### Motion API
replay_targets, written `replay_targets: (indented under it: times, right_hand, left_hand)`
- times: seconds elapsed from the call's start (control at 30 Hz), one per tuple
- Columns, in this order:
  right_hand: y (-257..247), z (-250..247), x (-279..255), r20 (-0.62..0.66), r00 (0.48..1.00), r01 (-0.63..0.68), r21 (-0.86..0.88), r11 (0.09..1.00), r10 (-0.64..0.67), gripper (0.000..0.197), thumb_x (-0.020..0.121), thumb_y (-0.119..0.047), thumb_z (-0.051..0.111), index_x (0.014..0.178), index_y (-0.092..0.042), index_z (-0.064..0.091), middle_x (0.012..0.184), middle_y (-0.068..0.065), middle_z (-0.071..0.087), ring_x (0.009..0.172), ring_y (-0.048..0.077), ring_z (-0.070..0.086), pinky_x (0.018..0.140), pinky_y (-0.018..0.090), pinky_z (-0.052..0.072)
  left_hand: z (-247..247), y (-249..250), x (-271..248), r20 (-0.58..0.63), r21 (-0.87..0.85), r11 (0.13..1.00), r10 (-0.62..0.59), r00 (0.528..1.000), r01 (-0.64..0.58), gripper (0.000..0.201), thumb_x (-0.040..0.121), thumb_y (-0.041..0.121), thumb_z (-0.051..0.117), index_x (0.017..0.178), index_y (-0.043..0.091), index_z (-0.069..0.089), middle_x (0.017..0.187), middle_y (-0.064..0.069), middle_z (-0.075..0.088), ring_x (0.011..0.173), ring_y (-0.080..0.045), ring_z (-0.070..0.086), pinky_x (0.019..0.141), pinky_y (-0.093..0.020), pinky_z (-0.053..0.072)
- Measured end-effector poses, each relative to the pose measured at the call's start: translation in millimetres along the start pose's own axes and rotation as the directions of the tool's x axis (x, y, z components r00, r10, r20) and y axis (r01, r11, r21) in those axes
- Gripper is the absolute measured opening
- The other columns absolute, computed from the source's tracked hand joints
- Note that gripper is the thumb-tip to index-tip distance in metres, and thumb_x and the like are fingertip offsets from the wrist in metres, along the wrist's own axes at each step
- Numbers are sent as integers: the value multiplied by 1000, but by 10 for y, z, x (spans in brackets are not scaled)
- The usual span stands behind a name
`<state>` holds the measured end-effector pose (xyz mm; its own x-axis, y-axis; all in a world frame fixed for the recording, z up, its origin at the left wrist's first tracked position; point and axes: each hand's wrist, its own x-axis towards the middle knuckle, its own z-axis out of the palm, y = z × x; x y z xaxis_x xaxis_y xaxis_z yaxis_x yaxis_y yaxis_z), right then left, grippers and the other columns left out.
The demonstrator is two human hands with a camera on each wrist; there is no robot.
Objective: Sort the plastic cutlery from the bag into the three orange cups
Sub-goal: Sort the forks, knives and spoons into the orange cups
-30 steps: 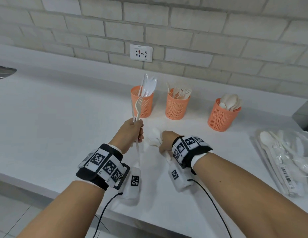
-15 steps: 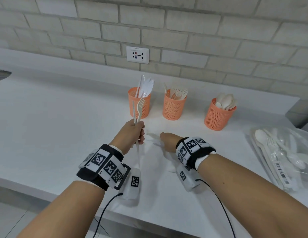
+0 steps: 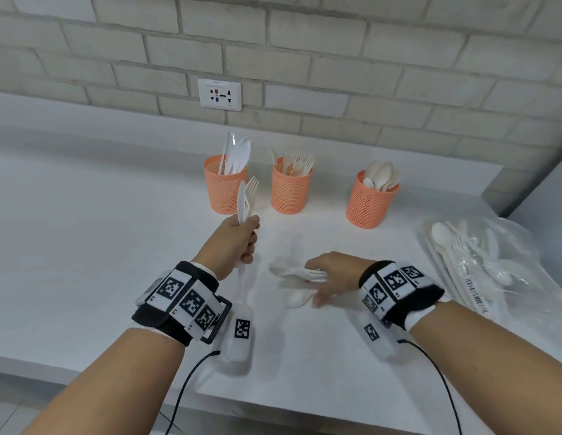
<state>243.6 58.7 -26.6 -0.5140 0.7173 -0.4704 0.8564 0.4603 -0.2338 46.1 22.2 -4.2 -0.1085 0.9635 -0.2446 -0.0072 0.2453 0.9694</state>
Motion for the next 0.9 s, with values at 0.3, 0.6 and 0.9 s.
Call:
replay_targets:
  times: [0.3,0.6,0.9]
  right_hand:
    - [107,84,62,-50,994,-104,-70,992,101,32,99,-27,36,114,0,46,113,17,56,85,22,46,75,31,35]
    - [188,-56,156,-70,991,-93,236,967,113,22,99,-19,32,82,-10,42,78,6,53,69,22,51,65,30,40]
    - [-286,-384,197,-309,946,322,929,184,-94,22,100,-27,36,98,-15,54,57,-2,39,42,5,28,40,17,25]
  left_hand:
    - [129,46,39,75,-120,993,21,997,-12,22,99,18,38,84,10,52,58,0,37,41,-8,33,40,-18,31]
    - [91,-18,116,32,-137,990,23,999,-18,23,99,20,39,83,10,52,59,0,37,41,-8,34,41,-18,33]
    - [211,23,188,40,-145,964,229,973,-221,20,85,28,65,81,11,56,48,8,31,44,-8,25,43,-19,24]
